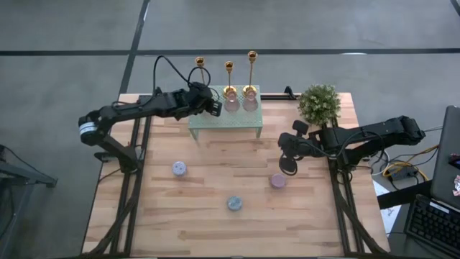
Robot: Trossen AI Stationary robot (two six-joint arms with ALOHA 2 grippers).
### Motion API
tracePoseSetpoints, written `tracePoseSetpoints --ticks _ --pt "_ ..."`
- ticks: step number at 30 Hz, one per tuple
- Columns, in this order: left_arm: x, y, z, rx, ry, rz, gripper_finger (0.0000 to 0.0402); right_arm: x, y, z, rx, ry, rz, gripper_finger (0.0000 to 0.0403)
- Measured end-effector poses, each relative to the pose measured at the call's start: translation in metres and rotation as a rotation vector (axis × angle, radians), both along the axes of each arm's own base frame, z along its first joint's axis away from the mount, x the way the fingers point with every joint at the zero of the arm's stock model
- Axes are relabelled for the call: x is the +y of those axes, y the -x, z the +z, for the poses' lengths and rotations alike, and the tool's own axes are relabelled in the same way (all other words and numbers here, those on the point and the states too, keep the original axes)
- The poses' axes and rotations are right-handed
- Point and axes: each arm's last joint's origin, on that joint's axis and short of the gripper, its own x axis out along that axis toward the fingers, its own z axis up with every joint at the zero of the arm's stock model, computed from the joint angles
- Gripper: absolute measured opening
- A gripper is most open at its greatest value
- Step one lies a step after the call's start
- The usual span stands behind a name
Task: Pick & Place candle stick holders
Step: Put the glass candle holder on the shelf
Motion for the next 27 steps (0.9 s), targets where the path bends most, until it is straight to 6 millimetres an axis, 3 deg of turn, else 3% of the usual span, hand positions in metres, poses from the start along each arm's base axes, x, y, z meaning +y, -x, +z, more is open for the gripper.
tracePoseSetpoints --ticks 27 --pt "0.016 0.008 -0.001 -0.001 0.001 0.064 0.0165 0.0 0.0 0.0 0.001 0.002 0.003 0.0008"
